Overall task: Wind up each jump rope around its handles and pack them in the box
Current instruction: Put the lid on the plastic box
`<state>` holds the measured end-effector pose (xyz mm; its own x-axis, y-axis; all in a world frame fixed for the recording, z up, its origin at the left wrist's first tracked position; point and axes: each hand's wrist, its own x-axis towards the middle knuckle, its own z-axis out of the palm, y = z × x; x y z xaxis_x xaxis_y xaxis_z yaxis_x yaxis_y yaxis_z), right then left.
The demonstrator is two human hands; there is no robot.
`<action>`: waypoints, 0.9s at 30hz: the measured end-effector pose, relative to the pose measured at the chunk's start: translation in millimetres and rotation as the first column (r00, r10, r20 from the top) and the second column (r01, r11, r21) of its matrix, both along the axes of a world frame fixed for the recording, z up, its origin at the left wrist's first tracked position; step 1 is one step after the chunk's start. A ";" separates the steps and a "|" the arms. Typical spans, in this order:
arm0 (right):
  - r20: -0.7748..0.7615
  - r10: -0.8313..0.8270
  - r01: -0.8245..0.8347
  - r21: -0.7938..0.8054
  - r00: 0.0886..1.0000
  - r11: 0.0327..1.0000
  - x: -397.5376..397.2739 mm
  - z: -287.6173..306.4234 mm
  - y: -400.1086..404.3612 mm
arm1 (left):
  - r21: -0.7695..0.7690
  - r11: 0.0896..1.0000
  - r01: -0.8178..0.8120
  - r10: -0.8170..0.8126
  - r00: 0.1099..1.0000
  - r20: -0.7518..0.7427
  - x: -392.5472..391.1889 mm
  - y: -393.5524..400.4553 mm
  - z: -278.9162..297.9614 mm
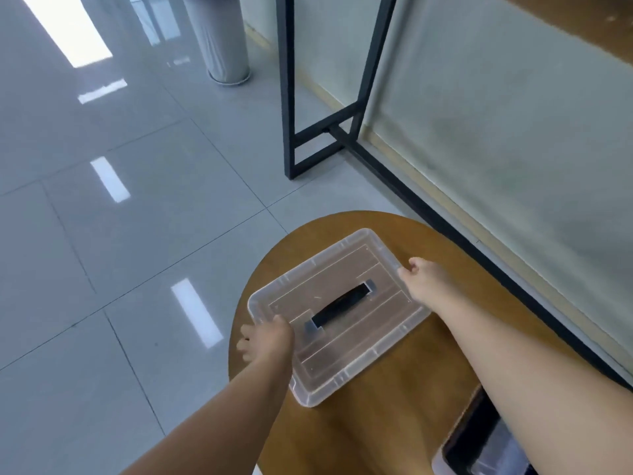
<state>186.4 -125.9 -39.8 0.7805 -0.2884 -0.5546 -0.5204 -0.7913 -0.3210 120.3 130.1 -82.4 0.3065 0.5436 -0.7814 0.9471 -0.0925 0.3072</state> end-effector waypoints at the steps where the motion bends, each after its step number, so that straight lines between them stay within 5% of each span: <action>1: -0.031 -0.010 0.009 -0.020 0.999 1.000 5.9 -10.3 0.8 | -0.033 0.999 -0.037 0.036 0.999 -0.027 0.2 0.2 -4.5; 6: -0.144 -0.047 0.045 -0.017 0.989 0.999 17.5 -43.2 4.9 | -0.126 0.986 -0.110 0.106 0.994 -0.037 0.6 -3.1 -18.0; 16: -0.112 -0.063 0.068 0.048 0.992 0.996 12.5 -44.0 6.2 | -0.027 0.998 -0.065 0.066 0.998 0.007 -0.7 -7.9 -15.9; 27: 0.169 -0.231 0.228 0.036 0.958 0.973 -25.9 69.8 -44.1 | 0.045 0.982 0.186 -0.190 0.926 0.327 26.1 -25.0 72.9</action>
